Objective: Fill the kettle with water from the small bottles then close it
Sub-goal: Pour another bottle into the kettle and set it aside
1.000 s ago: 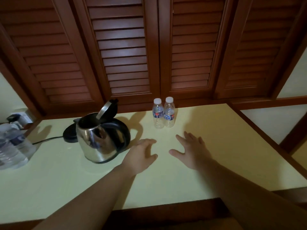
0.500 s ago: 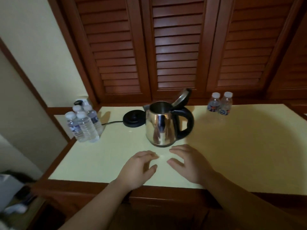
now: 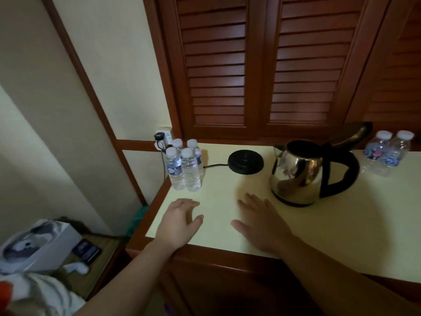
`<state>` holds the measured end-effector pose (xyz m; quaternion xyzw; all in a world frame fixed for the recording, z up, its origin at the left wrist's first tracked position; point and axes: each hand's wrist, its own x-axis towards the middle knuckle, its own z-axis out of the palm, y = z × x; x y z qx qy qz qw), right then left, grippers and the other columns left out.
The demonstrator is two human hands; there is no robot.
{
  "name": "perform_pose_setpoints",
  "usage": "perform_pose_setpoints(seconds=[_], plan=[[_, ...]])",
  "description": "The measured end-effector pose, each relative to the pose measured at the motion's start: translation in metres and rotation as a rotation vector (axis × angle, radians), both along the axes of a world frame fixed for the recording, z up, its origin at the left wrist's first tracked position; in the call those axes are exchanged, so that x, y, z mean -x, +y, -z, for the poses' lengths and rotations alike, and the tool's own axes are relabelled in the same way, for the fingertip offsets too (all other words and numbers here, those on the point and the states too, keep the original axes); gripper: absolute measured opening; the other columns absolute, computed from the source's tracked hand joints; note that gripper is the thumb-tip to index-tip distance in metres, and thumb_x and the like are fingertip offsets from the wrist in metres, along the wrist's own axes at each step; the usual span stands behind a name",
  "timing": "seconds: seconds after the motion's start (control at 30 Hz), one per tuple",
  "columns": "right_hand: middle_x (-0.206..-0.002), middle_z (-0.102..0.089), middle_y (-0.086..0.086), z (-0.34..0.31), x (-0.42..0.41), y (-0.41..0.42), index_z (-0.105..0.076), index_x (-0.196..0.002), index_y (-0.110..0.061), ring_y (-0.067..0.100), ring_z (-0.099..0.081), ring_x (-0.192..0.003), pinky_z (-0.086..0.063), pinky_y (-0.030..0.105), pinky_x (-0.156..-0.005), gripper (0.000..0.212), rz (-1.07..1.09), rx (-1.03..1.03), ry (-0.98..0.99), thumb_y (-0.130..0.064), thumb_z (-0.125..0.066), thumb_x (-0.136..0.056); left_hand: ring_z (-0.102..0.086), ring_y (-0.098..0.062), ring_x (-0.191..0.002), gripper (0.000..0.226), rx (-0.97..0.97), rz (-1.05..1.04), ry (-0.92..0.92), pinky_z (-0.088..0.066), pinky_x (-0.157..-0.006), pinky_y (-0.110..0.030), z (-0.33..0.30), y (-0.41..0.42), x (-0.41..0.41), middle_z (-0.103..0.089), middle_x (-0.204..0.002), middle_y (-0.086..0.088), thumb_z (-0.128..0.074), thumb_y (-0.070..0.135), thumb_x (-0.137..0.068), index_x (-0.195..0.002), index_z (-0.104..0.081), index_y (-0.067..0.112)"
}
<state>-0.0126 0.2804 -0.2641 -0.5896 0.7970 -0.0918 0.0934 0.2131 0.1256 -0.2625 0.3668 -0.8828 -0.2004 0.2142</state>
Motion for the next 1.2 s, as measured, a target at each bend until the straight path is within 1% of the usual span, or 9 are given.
perform_pose_setpoints(seconds=[0.17, 0.3, 0.4, 0.6, 0.8, 0.87, 0.93, 1.07, 1.2], plan=[[-0.173, 0.007, -0.005, 0.001, 0.003, 0.002, -0.006, -0.165, -0.032, 0.01, 0.01, -0.158, 0.007, 0.039, -0.127, 0.074, -0.002, -0.038, 0.028, -0.067, -0.025, -0.103, -0.057, -0.012, -0.116, 0.058, -0.114, -0.183, 0.176, -0.05, -0.098, -0.031, -0.013, -0.034, -0.013, -0.061, -0.129, 0.004, -0.077, 0.044, -0.087, -0.136, -0.06, 0.018], [-0.173, 0.006, -0.009, 0.0, 0.001, 0.002, -0.007, -0.165, -0.035, 0.006, 0.01, -0.157, 0.008, 0.035, -0.127, 0.074, 0.018, -0.037, 0.021, -0.069, -0.026, -0.101, -0.059, -0.017, -0.128, 0.071, -0.317, -0.262, 0.34, -0.049, -0.102, -0.031, -0.029, -0.055, -0.005, -0.061, -0.141, 0.001, -0.08, 0.033, -0.088, -0.148, -0.047, 0.014], [-0.172, 0.006, -0.011, 0.0, 0.003, 0.003, -0.008, -0.164, -0.037, 0.003, 0.01, -0.156, 0.008, 0.033, -0.126, 0.075, 0.028, -0.036, 0.014, -0.072, -0.025, -0.1, -0.058, -0.02, -0.133, 0.078, -0.389, -0.254, 0.353, -0.048, -0.106, -0.033, -0.036, -0.071, 0.003, -0.059, -0.147, 0.0, -0.078, 0.029, -0.091, -0.156, -0.038, 0.016], [-0.172, 0.005, -0.012, 0.001, 0.005, 0.003, -0.009, -0.164, -0.038, 0.001, 0.009, -0.155, 0.009, 0.03, -0.125, 0.074, 0.035, -0.037, 0.003, -0.072, -0.027, -0.1, -0.065, -0.02, -0.121, 0.059, -0.364, -0.181, 0.33, -0.05, -0.099, -0.033, -0.037, -0.092, 0.016, -0.068, -0.132, 0.002, -0.078, 0.023, -0.091, -0.144, -0.052, 0.019], [-0.172, 0.004, -0.013, 0.0, 0.005, 0.005, -0.01, -0.164, -0.039, 0.0, 0.009, -0.155, 0.008, 0.031, -0.126, 0.077, 0.028, -0.02, -0.025, -0.075, -0.025, -0.097, -0.065, -0.011, -0.112, 0.052, -0.359, -0.181, 0.378, -0.05, -0.097, -0.029, -0.034, -0.073, 0.008, -0.069, -0.125, 0.007, -0.077, 0.023, -0.093, -0.139, -0.054, 0.018], [-0.172, 0.004, -0.012, -0.001, 0.004, 0.006, -0.01, -0.164, -0.038, 0.002, 0.009, -0.156, 0.007, 0.033, -0.127, 0.075, 0.03, -0.02, -0.035, -0.072, -0.028, -0.099, -0.066, -0.002, -0.1, 0.047, -0.344, -0.19, 0.391, -0.052, -0.091, -0.019, -0.031, -0.062, 0.002, -0.07, -0.117, 0.008, -0.077, 0.022, -0.092, -0.134, -0.056, 0.019], [-0.173, 0.003, -0.01, -0.003, 0.004, 0.007, -0.013, -0.164, -0.036, 0.004, 0.007, -0.156, 0.007, 0.032, -0.127, 0.074, 0.031, -0.015, -0.053, -0.069, -0.032, -0.101, -0.064, 0.01, -0.089, 0.047, -0.326, -0.189, 0.388, -0.048, -0.076, -0.004, -0.027, -0.049, -0.003, -0.069, -0.111, 0.012, -0.079, 0.023, -0.091, -0.132, -0.057, 0.021], [-0.173, 0.001, -0.007, -0.007, 0.006, 0.009, -0.016, -0.164, -0.033, 0.007, 0.004, -0.157, 0.006, 0.029, -0.124, 0.074, 0.033, 0.01, -0.124, -0.064, -0.041, -0.102, -0.066, 0.009, -0.1, 0.049, -0.33, -0.117, 0.367, -0.052, -0.084, -0.01, -0.019, -0.022, -0.001, -0.07, -0.113, 0.02, -0.082, 0.032, -0.087, -0.129, -0.058, 0.03], [-0.172, -0.002, -0.012, -0.015, 0.012, 0.014, -0.021, -0.163, -0.033, 0.008, -0.003, -0.157, -0.006, 0.029, -0.125, 0.074, 0.043, 0.069, -0.217, -0.063, -0.047, -0.101, -0.067, 0.008, -0.099, 0.044, -0.314, -0.019, 0.344, -0.052, -0.08, -0.007, -0.015, 0.006, 0.019, -0.073, -0.11, 0.018, -0.083, 0.029, -0.086, -0.124, -0.06, 0.03]])
